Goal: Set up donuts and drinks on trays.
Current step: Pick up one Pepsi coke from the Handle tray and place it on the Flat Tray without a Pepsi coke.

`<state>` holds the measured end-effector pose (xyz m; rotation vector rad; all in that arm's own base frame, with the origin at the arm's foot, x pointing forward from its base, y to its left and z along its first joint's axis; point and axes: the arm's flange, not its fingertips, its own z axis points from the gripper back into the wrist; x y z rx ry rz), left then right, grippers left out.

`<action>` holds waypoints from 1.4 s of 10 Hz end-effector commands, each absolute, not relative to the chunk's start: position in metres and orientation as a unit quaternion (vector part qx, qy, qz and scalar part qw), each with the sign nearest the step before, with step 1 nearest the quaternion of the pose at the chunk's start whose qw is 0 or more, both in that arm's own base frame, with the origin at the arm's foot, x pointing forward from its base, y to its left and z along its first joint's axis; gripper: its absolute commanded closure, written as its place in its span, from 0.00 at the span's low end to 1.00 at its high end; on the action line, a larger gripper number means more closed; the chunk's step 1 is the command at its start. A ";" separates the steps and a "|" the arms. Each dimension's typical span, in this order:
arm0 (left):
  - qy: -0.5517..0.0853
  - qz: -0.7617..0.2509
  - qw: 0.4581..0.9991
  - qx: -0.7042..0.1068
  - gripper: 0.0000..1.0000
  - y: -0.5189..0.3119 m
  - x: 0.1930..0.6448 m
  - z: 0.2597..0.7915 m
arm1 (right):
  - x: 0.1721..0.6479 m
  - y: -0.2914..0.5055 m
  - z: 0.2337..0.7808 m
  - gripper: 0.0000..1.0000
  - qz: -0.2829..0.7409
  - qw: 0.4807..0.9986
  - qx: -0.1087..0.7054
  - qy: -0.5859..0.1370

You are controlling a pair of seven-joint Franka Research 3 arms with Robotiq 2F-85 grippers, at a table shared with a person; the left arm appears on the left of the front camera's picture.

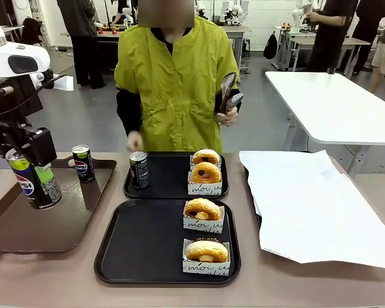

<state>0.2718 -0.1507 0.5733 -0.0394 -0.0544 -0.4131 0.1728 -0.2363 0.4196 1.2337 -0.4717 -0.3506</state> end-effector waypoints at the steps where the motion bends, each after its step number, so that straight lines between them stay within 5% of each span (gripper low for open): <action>1: -0.030 -0.207 0.977 -0.031 0.41 -0.166 0.294 0.560 | 0.172 -0.235 0.420 0.00 -0.157 0.772 0.574 -0.224; 7: 0.016 -0.186 0.982 0.007 0.41 -0.258 0.394 0.452 | 0.172 -0.235 0.420 0.00 -0.157 0.772 0.574 -0.224; 14: -0.028 -0.189 0.981 -0.021 0.41 -0.275 0.400 0.395 | 0.172 -0.235 0.420 0.00 -0.157 0.772 0.574 -0.224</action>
